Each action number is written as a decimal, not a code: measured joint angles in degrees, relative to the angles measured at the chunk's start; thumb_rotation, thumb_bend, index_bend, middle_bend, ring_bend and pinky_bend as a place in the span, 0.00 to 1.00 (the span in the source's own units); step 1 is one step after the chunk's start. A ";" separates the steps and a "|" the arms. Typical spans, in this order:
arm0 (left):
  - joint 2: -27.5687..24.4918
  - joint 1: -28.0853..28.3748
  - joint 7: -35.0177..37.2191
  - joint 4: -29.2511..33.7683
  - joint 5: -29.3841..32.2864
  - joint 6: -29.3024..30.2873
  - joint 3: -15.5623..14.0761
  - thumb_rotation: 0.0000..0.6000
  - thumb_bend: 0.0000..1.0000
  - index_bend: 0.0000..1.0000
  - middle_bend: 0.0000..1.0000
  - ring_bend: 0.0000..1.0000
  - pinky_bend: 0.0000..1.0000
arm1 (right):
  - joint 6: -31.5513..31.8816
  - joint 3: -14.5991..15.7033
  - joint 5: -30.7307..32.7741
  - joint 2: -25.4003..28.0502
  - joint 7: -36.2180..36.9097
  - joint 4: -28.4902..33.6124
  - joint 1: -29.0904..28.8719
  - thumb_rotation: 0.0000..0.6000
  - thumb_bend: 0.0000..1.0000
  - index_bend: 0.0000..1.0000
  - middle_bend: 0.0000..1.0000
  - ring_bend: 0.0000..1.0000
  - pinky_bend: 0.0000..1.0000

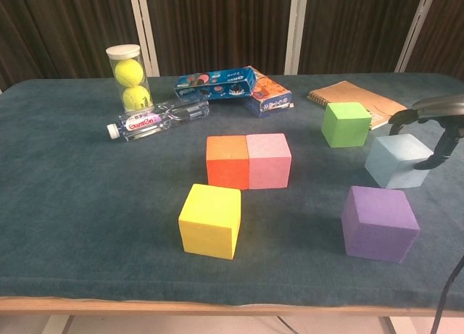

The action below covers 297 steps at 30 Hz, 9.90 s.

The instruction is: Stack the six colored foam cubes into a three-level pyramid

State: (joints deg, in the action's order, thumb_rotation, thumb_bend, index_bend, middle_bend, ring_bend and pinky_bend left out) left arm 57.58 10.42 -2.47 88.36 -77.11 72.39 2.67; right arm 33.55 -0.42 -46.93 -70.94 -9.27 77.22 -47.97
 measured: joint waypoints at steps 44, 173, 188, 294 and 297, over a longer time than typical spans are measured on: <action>-0.41 -0.73 4.43 -2.48 -1.28 0.44 -0.46 0.98 0.10 0.08 0.00 0.00 0.11 | 6.40 1.61 39.47 -6.58 -18.65 7.61 -20.00 1.00 0.19 0.43 0.00 0.00 0.00; -0.15 -0.58 4.23 -2.90 -0.85 -0.17 -0.37 0.97 0.12 0.05 0.00 0.00 0.11 | -6.03 -1.04 4.36 -4.18 6.77 5.07 -7.64 0.96 0.46 0.21 0.00 0.00 0.00; -0.29 -0.63 4.05 -2.63 -0.85 -0.19 -0.41 0.98 0.12 0.05 0.00 0.00 0.11 | -5.80 -0.31 3.87 -1.79 7.46 6.12 -6.79 0.96 0.46 0.19 0.00 0.00 0.00; -0.58 -2.84 8.68 -4.83 -2.59 2.56 -1.47 0.97 0.12 0.05 0.00 0.00 0.11 | 22.30 -13.76 33.13 0.25 -28.42 23.31 -18.99 1.00 0.26 0.52 0.00 0.00 0.00; -0.69 -3.04 9.26 -5.13 -2.33 2.62 -1.40 0.97 0.12 0.05 0.00 0.00 0.11 | 23.60 -13.78 36.58 -3.07 -31.54 22.31 -21.80 1.00 0.26 0.52 0.00 0.00 0.00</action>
State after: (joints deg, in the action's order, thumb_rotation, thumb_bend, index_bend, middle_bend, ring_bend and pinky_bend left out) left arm 56.89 7.38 6.79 83.23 -79.44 75.01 1.28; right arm 57.15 -14.20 -10.34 -74.01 -40.81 99.53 -69.77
